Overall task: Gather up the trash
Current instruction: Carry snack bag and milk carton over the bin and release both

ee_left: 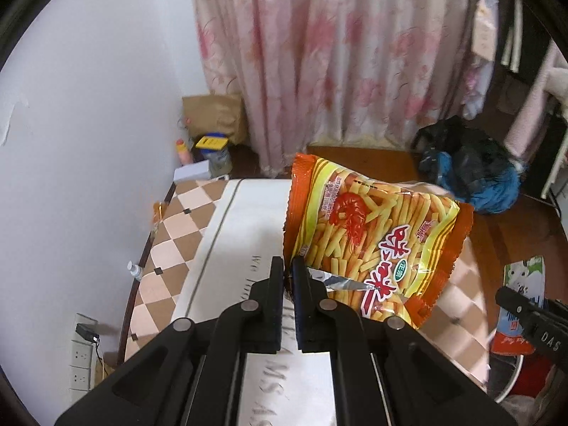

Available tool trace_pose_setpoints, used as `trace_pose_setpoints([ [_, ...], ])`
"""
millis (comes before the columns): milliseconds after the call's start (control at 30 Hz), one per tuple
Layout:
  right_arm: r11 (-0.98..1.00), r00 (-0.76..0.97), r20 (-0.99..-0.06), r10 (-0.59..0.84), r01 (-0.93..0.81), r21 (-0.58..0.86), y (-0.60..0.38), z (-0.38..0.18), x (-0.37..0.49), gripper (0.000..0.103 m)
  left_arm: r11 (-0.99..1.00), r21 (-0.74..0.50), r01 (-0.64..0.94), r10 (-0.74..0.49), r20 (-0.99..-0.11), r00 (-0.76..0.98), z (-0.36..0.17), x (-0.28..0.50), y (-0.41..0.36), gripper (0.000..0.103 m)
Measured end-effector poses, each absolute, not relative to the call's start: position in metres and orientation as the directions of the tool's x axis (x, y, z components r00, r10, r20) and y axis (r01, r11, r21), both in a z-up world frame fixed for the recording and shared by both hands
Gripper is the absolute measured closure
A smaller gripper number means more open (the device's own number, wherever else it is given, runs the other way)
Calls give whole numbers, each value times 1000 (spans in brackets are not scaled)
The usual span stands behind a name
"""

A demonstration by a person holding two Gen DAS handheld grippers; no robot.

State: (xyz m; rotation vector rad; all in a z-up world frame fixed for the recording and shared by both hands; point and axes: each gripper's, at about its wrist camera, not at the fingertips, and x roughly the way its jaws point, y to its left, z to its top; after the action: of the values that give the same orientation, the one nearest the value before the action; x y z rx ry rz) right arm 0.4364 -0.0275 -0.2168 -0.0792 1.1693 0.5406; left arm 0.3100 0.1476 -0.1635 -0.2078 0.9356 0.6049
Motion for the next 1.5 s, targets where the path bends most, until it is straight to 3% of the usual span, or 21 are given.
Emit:
trace_pose_setpoints([
  [333, 897, 388, -834, 392, -361, 254, -174, -140, 410, 65, 920, 41, -390, 274, -780, 563, -123, 323, 12, 101],
  [600, 949, 431, -851, 299, -226, 219, -312, -137, 409, 65, 980, 3, -199, 117, -817, 565, -145, 362, -109, 101],
  [933, 978, 304, -931, 204, -26, 206, -458, -239, 435, 65, 1000, -29, -3, -26, -931, 365, -252, 426, -241, 100],
  [1200, 979, 179, -967, 183, 56, 196, -505, -336, 459, 65, 998, -38, 54, -49, -976, 212, -335, 452, -282, 99],
  [1400, 976, 109, -978, 178, 108, 190, -521, -389, 474, 64, 994, -101, 44, -106, -984, 146, -361, 461, -296, 95],
  [1433, 976, 100, -979, 180, 109, 191, -522, -396, 477, 64, 994, -100, 38, -105, -984, 143, -362, 462, -298, 94],
  [1500, 976, 92, -981, 174, 120, 184, -522, -402, 481, 63, 995, -94, 37, -98, -985, 142, -363, 463, -298, 70],
])
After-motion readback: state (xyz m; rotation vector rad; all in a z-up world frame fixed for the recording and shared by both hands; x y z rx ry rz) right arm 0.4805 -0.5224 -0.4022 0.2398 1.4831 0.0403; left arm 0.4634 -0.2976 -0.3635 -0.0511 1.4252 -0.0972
